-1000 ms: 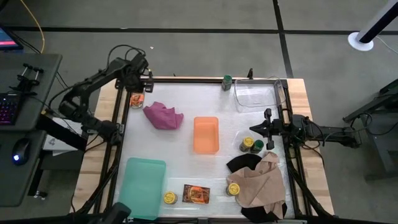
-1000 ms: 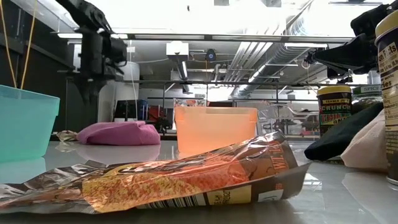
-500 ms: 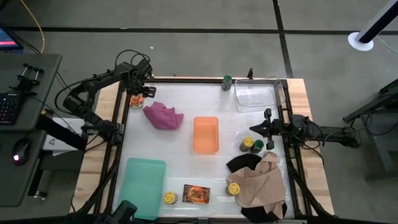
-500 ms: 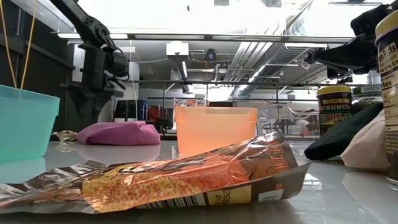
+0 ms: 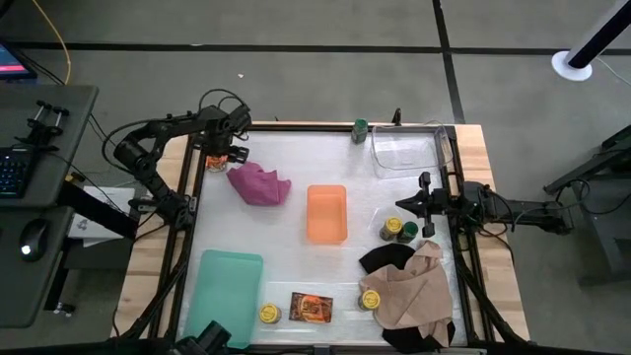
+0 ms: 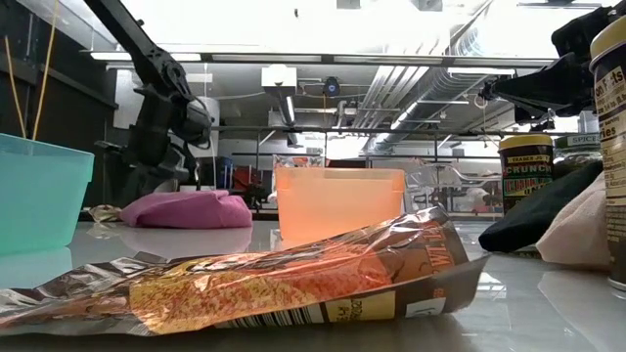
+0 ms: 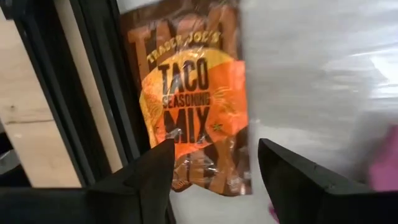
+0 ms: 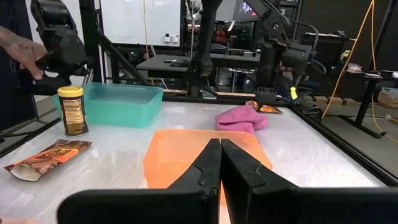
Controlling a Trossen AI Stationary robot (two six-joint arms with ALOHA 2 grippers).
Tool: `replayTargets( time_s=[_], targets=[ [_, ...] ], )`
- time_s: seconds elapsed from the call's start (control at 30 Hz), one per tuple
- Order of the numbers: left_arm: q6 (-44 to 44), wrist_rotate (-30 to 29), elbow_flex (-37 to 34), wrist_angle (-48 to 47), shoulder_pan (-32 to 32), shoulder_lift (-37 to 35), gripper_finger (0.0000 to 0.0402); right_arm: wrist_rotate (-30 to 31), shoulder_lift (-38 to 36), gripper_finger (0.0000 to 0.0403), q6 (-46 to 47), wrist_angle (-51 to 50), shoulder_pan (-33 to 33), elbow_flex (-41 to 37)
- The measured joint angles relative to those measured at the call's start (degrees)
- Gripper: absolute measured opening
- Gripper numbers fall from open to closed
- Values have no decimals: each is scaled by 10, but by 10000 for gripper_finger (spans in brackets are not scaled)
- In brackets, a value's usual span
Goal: Sort spices by type
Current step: Put the top orange seasoning sachet into the orange bin
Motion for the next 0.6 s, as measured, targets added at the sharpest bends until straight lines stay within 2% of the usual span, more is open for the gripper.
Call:
replayTargets(
  time_s=[0.17,0.43,0.53,0.6],
  targets=[
    [-21,-20,0,-10,-7,36,218,0,0,1,0,0,0,0],
    [-29,-9,2,-7,-14,64,213,0,0,1,0,0,0,0],
    [-12,-1,2,-6,-14,64,188,0,0,1,0,0,0,0],
    [-4,6,2,-6,-14,64,153,0,0,1,0,0,0,0]
  ],
)
